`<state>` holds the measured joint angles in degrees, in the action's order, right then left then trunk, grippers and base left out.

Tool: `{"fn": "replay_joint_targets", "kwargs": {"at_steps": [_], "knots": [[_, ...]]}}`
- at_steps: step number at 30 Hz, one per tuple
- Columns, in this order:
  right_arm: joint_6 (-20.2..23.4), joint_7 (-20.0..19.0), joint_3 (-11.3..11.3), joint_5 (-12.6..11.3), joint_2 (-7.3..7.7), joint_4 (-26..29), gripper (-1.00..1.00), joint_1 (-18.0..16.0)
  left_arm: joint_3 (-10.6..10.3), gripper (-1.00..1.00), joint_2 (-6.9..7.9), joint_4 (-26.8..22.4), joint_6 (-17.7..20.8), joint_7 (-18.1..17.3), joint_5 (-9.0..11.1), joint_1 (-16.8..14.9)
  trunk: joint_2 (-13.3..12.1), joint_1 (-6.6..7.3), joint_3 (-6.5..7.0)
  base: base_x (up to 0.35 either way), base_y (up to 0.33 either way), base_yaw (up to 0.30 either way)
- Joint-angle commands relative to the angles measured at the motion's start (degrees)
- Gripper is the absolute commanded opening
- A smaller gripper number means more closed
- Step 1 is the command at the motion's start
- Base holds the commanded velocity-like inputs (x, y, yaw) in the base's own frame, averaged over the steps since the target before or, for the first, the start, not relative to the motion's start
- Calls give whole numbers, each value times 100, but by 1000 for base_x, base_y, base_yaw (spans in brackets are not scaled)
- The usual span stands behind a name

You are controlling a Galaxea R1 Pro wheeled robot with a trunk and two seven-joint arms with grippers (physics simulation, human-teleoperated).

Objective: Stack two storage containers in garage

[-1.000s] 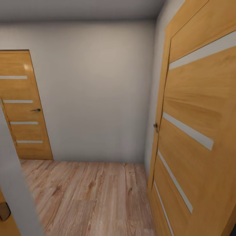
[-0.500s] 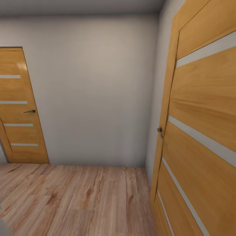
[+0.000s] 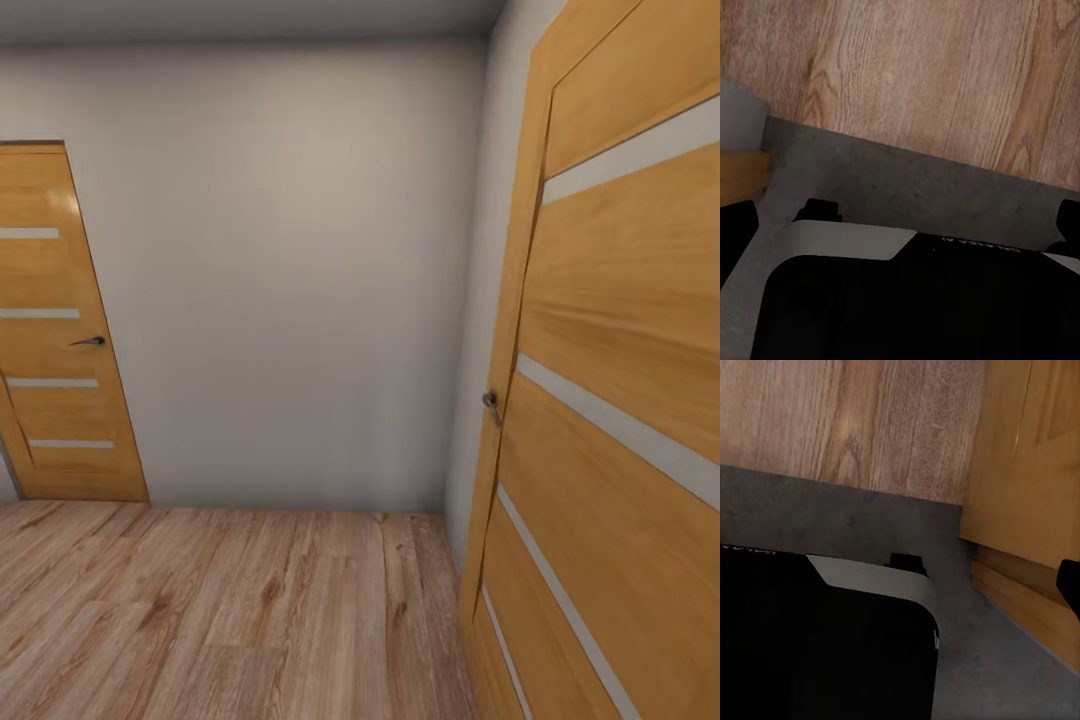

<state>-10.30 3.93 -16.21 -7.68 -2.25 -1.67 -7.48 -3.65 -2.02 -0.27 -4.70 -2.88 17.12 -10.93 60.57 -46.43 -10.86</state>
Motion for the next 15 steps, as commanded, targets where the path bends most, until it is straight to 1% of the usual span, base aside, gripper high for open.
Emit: {"fn": "replay_joint_targets", "kwargs": {"at_steps": [1, 7, 15], "knots": [[-34, 10, -49, -59, -4, -18, 100, -8, -39, 100, -4, 9, -20, -20, 56, -5, 5, 0, -8, 22, 28, 0], [-34, 11, -49, -59, -4, -18, 100, -8, -39, 100, -8, 9, -22, -20, 55, -5, 5, 0, -8, 59, 109, 0], [-34, 11, -49, -59, -4, -18, 100, -8, -39, 100, -10, 9, -22, -20, 55, -5, 5, 0, -8, 8, 15, 0]]}}
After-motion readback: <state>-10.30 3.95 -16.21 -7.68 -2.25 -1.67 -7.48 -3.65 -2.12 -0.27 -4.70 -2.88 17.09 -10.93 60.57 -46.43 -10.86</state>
